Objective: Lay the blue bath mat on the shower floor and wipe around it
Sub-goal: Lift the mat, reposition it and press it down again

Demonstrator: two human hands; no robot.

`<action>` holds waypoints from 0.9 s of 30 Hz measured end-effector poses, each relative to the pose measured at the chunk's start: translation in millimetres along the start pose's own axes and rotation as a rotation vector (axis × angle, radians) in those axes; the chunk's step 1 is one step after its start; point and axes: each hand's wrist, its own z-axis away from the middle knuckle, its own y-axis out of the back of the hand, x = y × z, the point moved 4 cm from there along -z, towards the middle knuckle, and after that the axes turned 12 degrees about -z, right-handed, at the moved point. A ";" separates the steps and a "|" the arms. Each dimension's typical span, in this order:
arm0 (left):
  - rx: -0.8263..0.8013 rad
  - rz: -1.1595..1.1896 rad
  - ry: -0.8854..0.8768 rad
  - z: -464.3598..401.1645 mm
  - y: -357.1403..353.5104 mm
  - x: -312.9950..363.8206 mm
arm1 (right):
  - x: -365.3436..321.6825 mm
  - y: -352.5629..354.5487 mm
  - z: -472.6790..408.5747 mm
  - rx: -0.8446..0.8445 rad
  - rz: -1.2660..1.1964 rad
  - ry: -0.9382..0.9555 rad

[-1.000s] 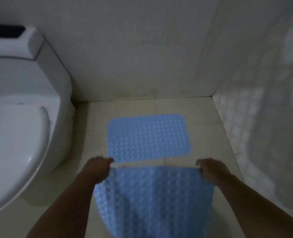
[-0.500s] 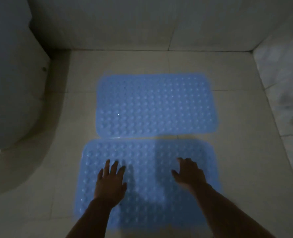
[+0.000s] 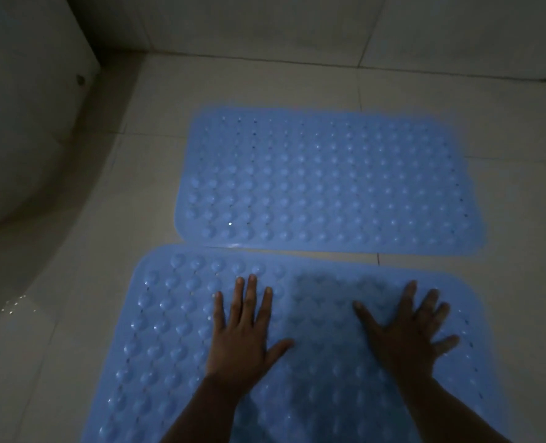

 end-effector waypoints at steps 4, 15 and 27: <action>0.015 0.001 -0.009 -1.7 -5.2 4.8 | 2.9 0.8 -5.1 0.016 0.007 -0.016; 0.022 -0.019 0.014 -11.9 -5.7 17.3 | -3.6 20.6 -30.1 -0.164 0.018 0.012; 0.055 -0.008 -0.064 -25.9 -6.5 56.8 | 9.2 45.4 -54.1 -0.256 0.074 0.033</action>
